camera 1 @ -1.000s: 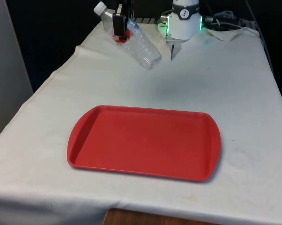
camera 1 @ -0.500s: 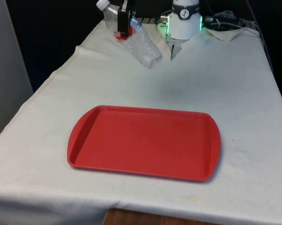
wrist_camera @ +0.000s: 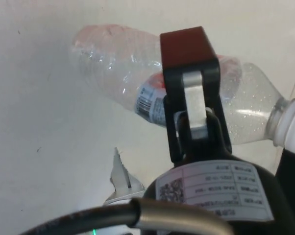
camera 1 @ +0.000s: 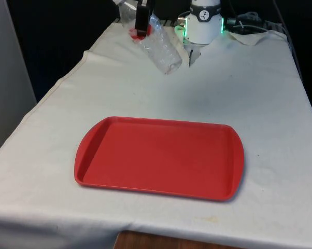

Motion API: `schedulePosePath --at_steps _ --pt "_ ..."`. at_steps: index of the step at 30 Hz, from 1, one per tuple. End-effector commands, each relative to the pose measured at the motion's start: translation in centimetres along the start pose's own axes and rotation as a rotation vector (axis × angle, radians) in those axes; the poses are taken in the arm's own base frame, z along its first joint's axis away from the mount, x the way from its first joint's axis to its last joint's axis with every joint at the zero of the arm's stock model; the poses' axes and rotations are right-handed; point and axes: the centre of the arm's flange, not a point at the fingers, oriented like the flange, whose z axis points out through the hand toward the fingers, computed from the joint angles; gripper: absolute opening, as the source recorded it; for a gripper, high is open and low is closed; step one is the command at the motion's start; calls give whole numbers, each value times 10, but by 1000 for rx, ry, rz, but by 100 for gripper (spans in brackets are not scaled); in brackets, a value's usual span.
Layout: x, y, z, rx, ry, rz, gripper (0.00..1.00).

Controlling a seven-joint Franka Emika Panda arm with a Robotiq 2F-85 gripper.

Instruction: Place the bottle upright on the tray.

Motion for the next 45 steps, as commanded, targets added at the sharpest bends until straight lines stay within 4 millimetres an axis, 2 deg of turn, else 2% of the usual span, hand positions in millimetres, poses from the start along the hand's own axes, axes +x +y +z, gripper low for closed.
schedulePosePath --at_steps 1,4,13,26,35,45 --pt "-2 -1 -4 12 15 8 33" --pt "-3 -2 -4 6 13 -3 33" --pt "-17 -11 -21 42 66 -3 33" --pt "-31 -20 -34 76 127 -20 33" --pt "-38 -25 -36 102 164 -33 33" --pt "-47 -35 -29 135 222 -58 33"
